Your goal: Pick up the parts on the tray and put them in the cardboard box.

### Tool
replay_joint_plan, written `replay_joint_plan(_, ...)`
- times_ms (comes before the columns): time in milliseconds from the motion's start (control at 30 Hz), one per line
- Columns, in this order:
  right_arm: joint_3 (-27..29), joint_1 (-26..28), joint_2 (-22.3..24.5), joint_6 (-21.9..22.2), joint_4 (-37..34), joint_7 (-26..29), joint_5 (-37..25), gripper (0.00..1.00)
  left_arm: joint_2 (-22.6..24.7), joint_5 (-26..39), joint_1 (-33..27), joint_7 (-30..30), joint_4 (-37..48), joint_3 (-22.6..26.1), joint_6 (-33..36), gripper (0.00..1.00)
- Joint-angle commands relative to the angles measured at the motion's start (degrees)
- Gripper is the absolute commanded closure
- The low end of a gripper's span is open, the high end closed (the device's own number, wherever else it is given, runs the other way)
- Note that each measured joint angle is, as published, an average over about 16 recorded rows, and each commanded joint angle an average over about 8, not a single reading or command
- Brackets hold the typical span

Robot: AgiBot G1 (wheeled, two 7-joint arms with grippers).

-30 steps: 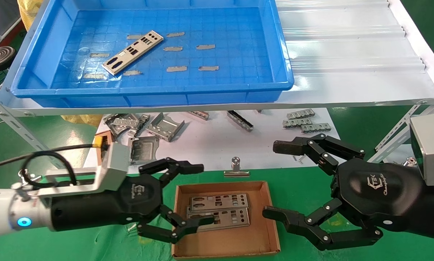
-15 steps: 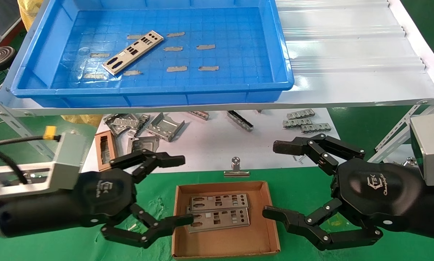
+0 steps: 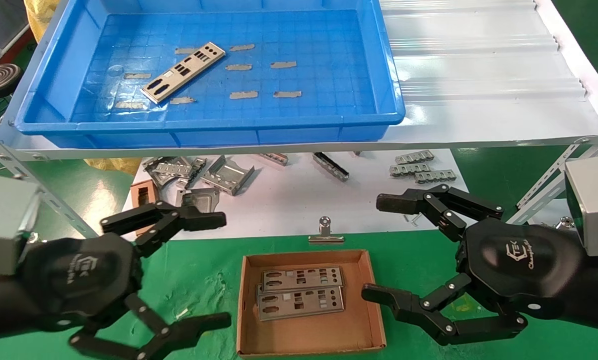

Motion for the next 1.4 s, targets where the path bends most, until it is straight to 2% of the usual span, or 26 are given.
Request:
replay_joint_plan(33, 0.0, 0.0, 0.0, 0.0, 0.0, 0.0, 0.0, 0.00, -1.0, -0.4, 0.5, -0.9, -1.4, -1.2, 0.3, 0.00)
replay_joint_plan(333, 0.0, 0.0, 0.0, 0.0, 0.0, 0.0, 0.0, 0.00, -2.8, -1.1, 1.5, -2.1, -3.9, -3.3, 1.0, 0.00)
replay_joint_plan(1400, 0.0, 0.0, 0.0, 0.0, 0.0, 0.0, 0.0, 0.00, -2.1, -0.8, 1.1, -1.8, -2.9, -2.4, 0.7, 0.00)
